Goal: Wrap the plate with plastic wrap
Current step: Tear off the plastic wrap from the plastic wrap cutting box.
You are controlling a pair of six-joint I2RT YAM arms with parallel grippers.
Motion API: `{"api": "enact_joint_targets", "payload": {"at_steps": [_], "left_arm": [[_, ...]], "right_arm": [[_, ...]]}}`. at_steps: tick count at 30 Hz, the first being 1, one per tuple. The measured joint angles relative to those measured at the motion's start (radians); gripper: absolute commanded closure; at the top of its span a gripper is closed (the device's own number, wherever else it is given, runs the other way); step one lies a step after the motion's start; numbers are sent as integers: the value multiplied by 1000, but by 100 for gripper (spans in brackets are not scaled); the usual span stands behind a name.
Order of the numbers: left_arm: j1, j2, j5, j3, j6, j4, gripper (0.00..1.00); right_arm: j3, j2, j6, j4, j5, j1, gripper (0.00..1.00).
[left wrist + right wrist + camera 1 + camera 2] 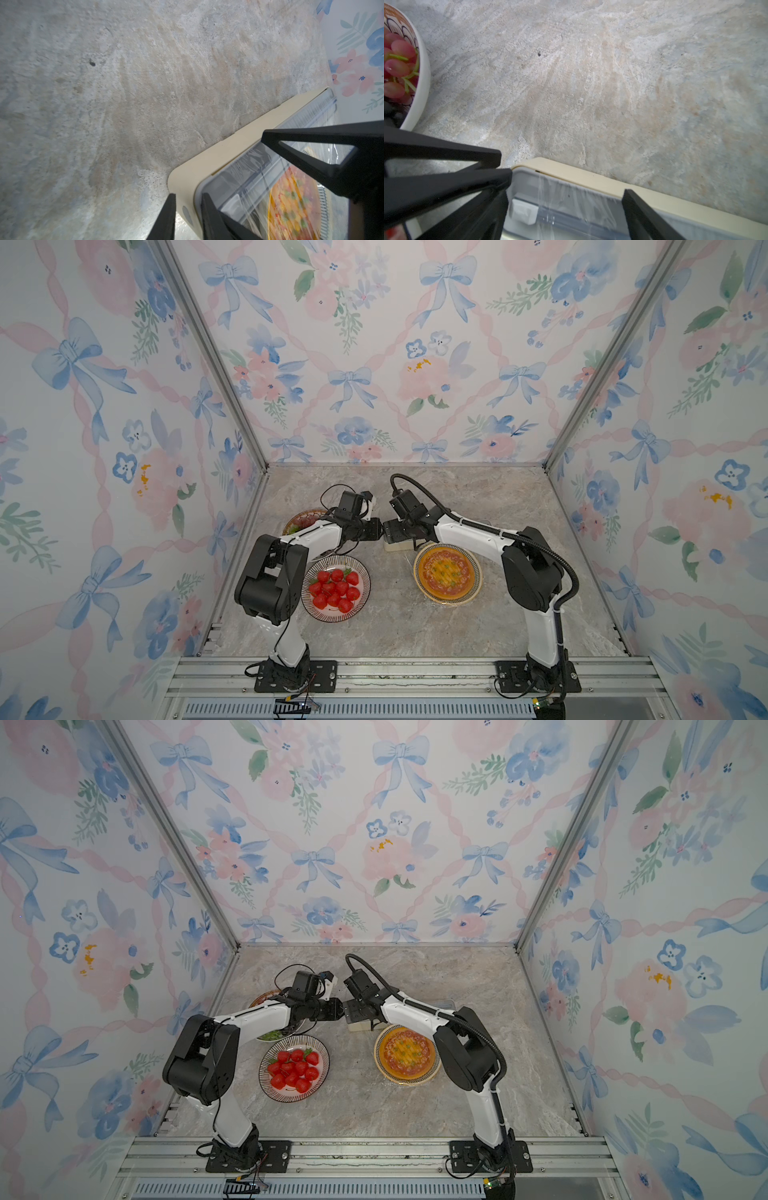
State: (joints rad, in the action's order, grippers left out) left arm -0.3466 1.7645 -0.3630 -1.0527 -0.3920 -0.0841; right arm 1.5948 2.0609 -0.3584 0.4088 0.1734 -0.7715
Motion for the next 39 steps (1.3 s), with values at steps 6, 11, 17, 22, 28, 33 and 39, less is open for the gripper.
{"api": "enact_joint_targets", "payload": {"at_steps": [6,11,17,22,28,33,39], "left_arm": [[-3,10,-3,1,7,8,72],[-4,10,-3,5,11,16,72],[-5,10,-3,20,18,43,71],[-5,10,-3,31,19,68,71],[-5,10,0,37,22,84,71],[-5,10,1,37,22,87,71],[-5,10,2,37,23,87,71]], "right_arm": [[2,3,0,-1,1,6,12],[15,4,14,19,22,6,13],[17,4,35,34,48,10,12],[13,2,46,41,69,20,12],[-39,-32,53,39,82,58,12],[-91,-76,69,43,99,93,12],[-160,-130,87,45,126,150,12]]}}
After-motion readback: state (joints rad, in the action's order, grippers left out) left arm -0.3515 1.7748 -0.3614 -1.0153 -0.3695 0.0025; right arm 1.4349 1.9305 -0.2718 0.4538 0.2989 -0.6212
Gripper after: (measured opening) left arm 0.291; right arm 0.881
